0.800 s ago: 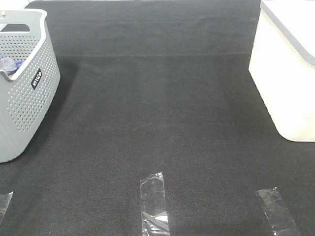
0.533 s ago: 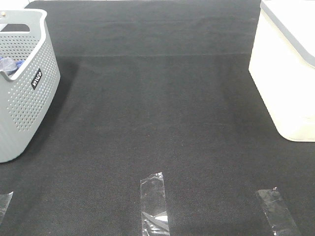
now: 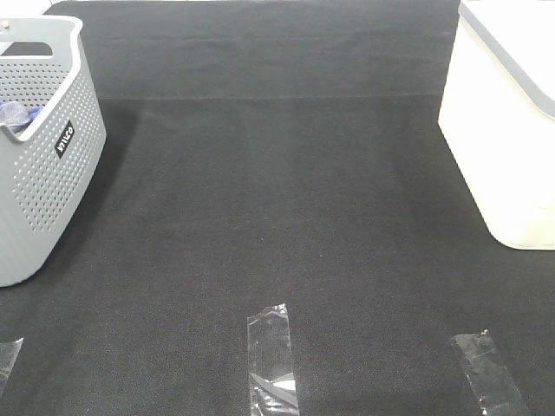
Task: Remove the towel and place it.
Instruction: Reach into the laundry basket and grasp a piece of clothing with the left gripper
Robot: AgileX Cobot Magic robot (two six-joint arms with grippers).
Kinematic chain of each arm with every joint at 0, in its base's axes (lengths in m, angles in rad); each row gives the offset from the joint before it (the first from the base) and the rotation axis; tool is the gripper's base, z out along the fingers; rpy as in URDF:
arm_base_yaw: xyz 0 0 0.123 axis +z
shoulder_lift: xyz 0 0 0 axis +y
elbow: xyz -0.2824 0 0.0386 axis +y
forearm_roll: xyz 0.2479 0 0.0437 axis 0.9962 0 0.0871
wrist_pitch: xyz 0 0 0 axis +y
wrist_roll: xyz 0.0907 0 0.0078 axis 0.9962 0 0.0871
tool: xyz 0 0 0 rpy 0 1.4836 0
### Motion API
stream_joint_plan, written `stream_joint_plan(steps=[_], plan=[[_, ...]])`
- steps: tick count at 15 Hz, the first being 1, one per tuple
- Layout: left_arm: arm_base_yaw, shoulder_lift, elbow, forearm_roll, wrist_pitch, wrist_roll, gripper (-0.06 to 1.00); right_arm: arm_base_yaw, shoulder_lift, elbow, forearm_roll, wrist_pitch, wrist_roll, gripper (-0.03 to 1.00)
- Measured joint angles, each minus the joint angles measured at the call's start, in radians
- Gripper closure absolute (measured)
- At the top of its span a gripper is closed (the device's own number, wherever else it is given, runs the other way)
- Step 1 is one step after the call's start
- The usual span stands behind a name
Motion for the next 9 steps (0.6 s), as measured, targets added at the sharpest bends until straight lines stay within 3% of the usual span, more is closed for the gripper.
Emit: stream_joint_plan(steps=[9], plan=[[0.000, 0.000, 0.000, 0.000, 0.000, 0.000, 0.14, 0.000, 0.000, 0.000, 0.000, 0.000, 0.000, 0.19]])
